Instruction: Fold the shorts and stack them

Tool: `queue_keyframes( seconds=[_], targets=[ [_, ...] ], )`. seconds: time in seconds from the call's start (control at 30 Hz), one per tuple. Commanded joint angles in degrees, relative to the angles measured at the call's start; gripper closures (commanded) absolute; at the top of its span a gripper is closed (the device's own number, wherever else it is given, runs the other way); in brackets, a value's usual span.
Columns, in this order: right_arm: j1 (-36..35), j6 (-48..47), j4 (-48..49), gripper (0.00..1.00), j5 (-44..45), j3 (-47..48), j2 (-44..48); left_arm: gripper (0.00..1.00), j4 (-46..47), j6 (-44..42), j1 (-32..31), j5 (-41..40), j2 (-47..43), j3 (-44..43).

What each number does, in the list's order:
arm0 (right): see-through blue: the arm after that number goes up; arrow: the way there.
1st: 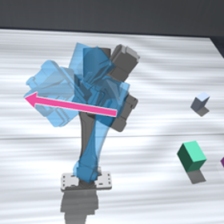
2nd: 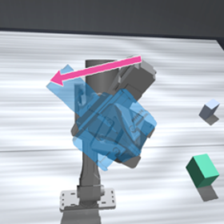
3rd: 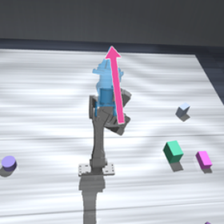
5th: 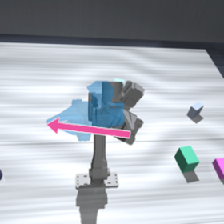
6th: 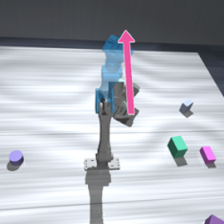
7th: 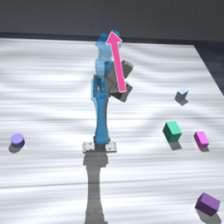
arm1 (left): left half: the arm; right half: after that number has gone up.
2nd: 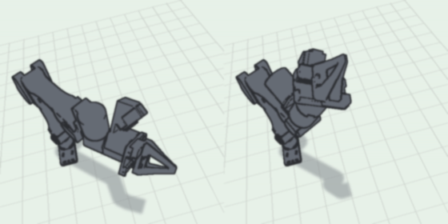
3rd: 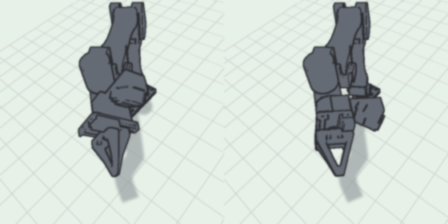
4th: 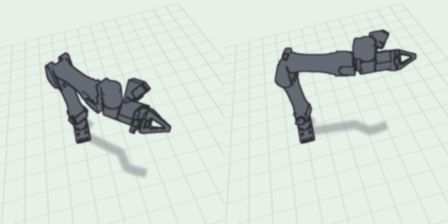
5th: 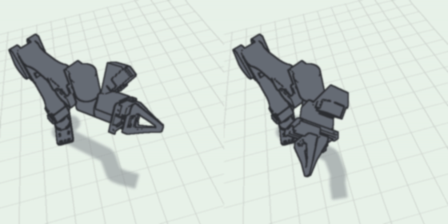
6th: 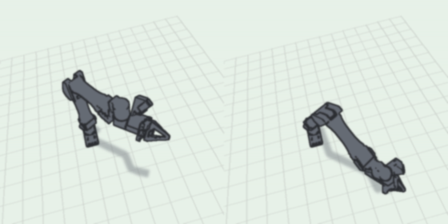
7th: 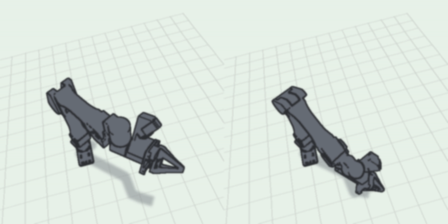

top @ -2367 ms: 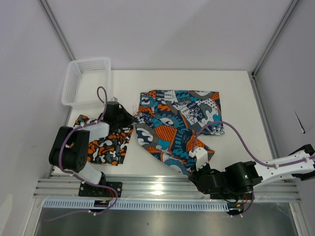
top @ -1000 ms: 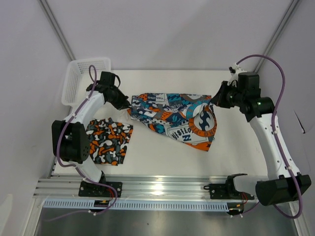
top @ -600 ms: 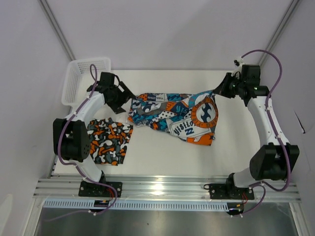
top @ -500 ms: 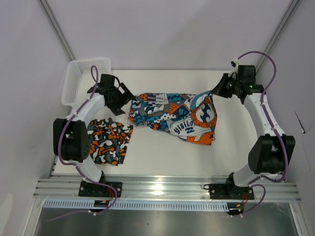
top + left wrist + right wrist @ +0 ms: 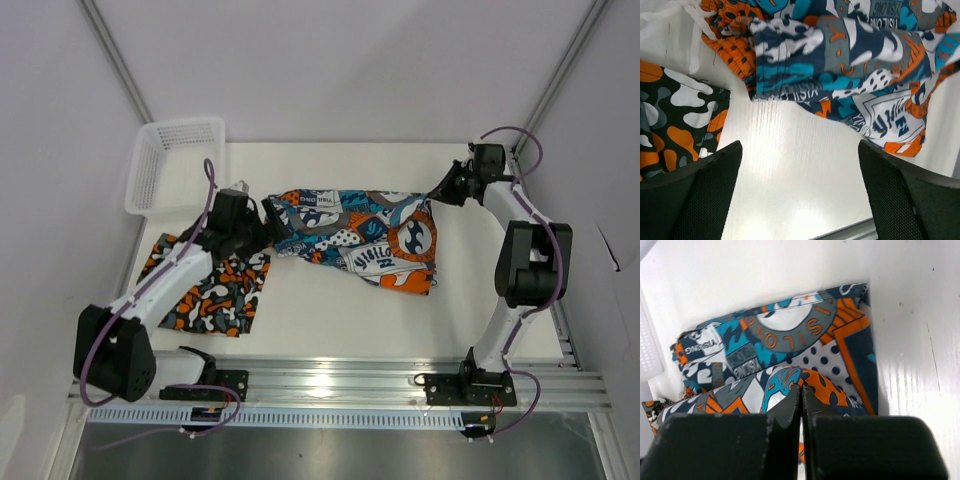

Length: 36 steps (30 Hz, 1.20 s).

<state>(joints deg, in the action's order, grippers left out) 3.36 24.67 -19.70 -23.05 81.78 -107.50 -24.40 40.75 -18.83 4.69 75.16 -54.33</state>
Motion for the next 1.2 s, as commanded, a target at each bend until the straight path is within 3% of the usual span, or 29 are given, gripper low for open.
queue_keyframes(
  seconds=[0.0, 0.17, 0.37, 0.63, 0.97, 1.1, 1.17],
  targets=[
    [0.6, 3.1, 5.46, 1.0, -0.77, 2.42, -4.46, 0.03, 7.6, -4.27, -1.64, -2.58, -5.89, 6.06],
    [1.13, 4.78, 10.37, 1.0, -0.68, 0.58, -8.24, 0.11, 11.22, -5.24, -3.23, -2.23, -7.57, 12.22],
    [1.57, 6.18, 14.96, 1.0, -2.61, -1.71, -9.39, 0.24, 19.28, -7.88, -3.41, -2.32, -2.92, 14.95],
    [2.36, 7.15, 17.33, 1.0, -4.72, -3.03, -9.13, 0.25, 27.1, -1.73, -3.41, -2.75, 9.21, 12.23],
    [3.06, 8.38, 19.09, 1.0, -6.92, -4.17, -8.78, 0.27, 27.12, -1.21, -3.41, -5.13, 17.39, 6.51],
    [3.24, 8.47, 19.09, 1.0, -7.01, -4.43, -8.34, 0.33, 29.85, 0.03, -3.32, -5.13, 18.53, 6.6],
    [3.32, 8.56, 19.09, 1.0, -7.19, -4.52, -8.16, 0.42, 30.12, 0.38, -3.32, -5.13, 18.97, 6.16]
  ],
)
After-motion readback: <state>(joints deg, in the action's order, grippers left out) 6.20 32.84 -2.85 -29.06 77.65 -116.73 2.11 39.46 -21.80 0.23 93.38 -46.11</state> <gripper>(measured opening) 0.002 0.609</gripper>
